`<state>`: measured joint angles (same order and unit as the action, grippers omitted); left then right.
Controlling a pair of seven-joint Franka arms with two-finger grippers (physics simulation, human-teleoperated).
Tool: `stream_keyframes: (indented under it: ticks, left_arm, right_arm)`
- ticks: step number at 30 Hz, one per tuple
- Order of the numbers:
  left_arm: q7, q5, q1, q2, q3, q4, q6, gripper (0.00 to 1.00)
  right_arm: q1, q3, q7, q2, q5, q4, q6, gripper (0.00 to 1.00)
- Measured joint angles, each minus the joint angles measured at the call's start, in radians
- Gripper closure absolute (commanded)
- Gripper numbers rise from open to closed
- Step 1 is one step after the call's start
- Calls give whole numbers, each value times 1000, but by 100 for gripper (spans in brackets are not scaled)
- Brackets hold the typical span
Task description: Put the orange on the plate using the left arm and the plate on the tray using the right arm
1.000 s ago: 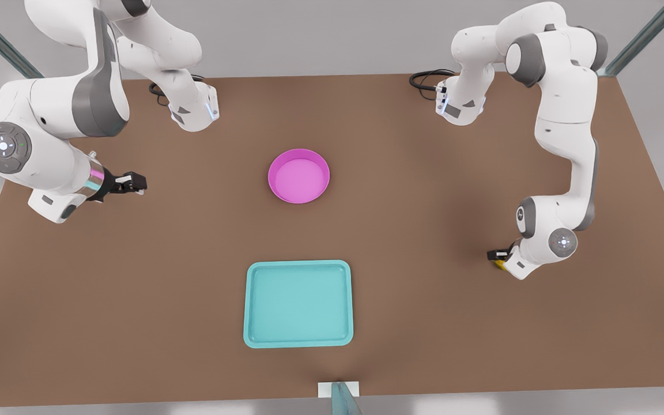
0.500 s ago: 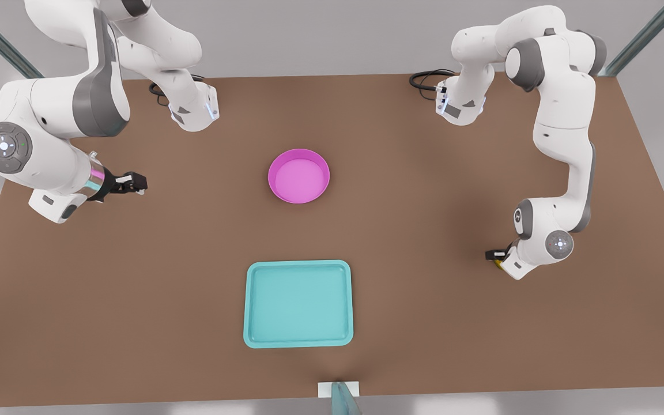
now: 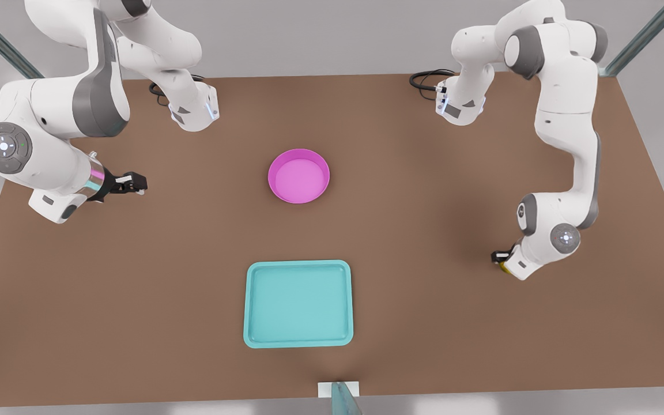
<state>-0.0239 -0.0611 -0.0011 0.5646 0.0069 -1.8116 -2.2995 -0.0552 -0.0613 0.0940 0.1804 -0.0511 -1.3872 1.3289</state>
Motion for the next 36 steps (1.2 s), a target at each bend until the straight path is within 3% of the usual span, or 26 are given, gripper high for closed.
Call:
stream_keyframes:
  ticks: [3,8,10,16,17,18,21,23,25,27,29,31,32,34,36]
  left_arm:
    - [26,0,-130,-67,-5,0,50,34]
    - [155,11,-653,-121,-17,30,180,34]
    - [224,40,-795,-117,-55,54,226,34]
    - [432,79,-900,38,-151,227,296,33]
    - [466,81,-907,78,-153,273,302,25]
    - [498,82,-912,108,-153,307,306,0]
    - [587,82,-929,134,-154,338,317,0]
    - [640,85,-930,71,-144,342,358,0]
    - [664,109,-920,-114,31,345,489,0]
    - [635,128,-908,-237,339,373,645,0]
    - [579,136,-892,-262,547,391,765,0]
    - [522,143,-879,-254,663,396,846,0]
    - [495,145,-835,-255,658,410,879,0]
    - [448,103,-395,-325,227,414,927,0]
    - [407,54,-216,-371,53,383,935,0]
  right_arm:
    - [1,0,0,0,0,0,0,0]
    - [2,0,0,0,0,0,0,0]
    - [1,0,1,0,0,0,0,0]
    - [0,0,1,0,0,0,0,0]
    - [0,0,1,0,0,0,0,0]
    - [0,0,1,0,0,-1,0,0]
    - [0,0,1,0,0,-1,0,0]
    - [1,0,1,0,0,-1,0,0]
    - [4,0,2,2,12,-15,0,0]
    - [-22,-1,2,59,84,-61,5,0]
    - [-115,-2,-8,119,182,-180,61,0]
    - [-184,-14,-19,116,285,-363,166,0]
    - [-207,-28,-24,99,333,-443,225,0]
    - [-294,-44,-34,36,402,-622,357,0]
    - [-358,-52,-43,30,466,-719,471,0]
